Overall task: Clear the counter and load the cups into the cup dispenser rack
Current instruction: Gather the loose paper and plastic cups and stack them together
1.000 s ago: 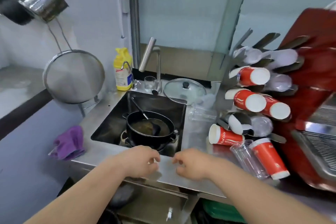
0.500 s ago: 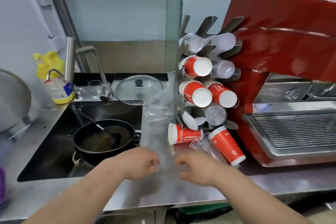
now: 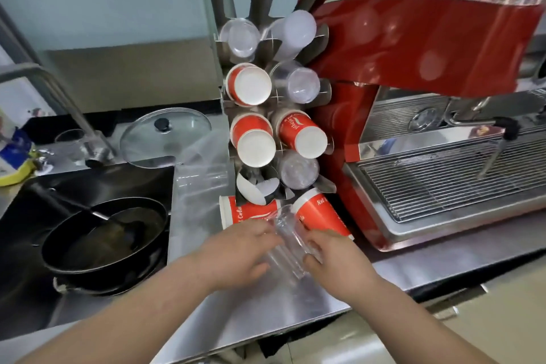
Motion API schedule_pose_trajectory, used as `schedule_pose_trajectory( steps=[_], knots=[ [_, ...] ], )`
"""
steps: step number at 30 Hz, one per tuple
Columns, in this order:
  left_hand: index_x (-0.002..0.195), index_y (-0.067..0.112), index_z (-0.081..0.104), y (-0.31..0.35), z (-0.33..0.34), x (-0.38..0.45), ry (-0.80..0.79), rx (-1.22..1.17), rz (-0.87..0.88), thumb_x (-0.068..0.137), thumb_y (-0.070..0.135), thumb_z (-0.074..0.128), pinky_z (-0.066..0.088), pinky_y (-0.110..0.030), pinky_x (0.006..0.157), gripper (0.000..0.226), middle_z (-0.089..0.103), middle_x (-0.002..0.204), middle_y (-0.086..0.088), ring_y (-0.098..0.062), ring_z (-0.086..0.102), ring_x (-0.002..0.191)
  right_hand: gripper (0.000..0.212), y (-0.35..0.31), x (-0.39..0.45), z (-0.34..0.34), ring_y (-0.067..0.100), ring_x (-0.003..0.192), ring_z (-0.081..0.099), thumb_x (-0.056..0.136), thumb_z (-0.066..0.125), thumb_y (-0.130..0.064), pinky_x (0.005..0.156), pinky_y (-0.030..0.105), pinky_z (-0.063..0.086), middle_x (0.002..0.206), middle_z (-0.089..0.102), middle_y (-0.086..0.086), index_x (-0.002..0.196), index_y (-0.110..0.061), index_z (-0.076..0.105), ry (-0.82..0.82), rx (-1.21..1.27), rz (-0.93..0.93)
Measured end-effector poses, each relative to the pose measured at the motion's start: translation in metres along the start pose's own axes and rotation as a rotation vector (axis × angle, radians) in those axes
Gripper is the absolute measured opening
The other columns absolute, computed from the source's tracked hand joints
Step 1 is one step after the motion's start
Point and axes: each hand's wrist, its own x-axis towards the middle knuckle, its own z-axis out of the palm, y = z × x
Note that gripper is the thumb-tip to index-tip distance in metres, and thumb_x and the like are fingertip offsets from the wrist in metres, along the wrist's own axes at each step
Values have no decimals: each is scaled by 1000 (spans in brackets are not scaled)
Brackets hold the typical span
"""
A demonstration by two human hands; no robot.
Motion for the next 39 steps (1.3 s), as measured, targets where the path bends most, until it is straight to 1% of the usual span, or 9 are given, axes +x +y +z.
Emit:
schedule_pose_trajectory(
  steps=[3,6,9,15,18,25,28,32,39],
  knots=[
    [131,23,52,-2,11,17,58,125,121,79,39,60,43,-32,104,55,57,129,-3,-23,54,121,57,10,-6,12,22,106,58,77,49,-39,83,30,49,118,58,2,133,-32,46,21,-21,38],
    [130,19,49,-5,21,37,46,204,198,69,41,65,45,-41,103,66,61,128,-9,-28,58,120,75,16,-10,29,24,115,53,68,37,-52,90,35,50,128,49,-1,141,-36,33,36,4,98],
    [137,18,42,-9,30,51,3,200,239,72,41,62,40,-47,109,71,54,138,-11,-30,49,132,75,21,-9,39,23,120,50,72,52,-46,93,33,48,133,45,-1,142,-33,31,54,59,148],
    [132,18,52,-15,43,72,62,313,269,76,37,72,25,-44,115,63,58,133,-7,-26,52,129,76,26,-1,52,23,112,56,76,62,-43,88,32,49,132,46,2,143,-26,30,25,143,240],
    [132,18,53,-19,47,78,79,295,282,83,35,67,33,-46,114,54,59,132,-8,-28,53,128,74,28,2,58,21,106,58,76,62,-43,85,30,48,128,49,3,141,-26,33,41,174,271],
    [126,19,56,-19,50,76,91,283,308,68,38,75,44,-44,106,64,62,125,-7,-28,57,120,66,30,-3,58,18,103,58,74,64,-41,82,27,50,122,51,0,134,-28,40,70,237,259],
    [129,18,53,-14,45,73,105,257,314,71,39,66,45,-45,104,63,60,125,-8,-29,56,118,71,30,-10,52,10,104,55,74,65,-38,82,18,44,120,49,-4,139,-32,36,106,271,229],
    [131,19,53,-6,38,67,157,159,247,73,47,47,45,-43,103,65,60,127,-5,-26,57,118,73,27,-20,43,3,111,49,68,62,-43,92,14,41,118,47,-13,138,-32,40,208,368,172],
    [143,26,41,-2,42,47,188,-72,20,77,56,50,32,-33,113,74,45,142,0,-18,42,132,73,15,-22,25,4,118,47,66,61,-52,99,21,39,123,46,-13,133,-30,44,253,416,116]
  ],
)
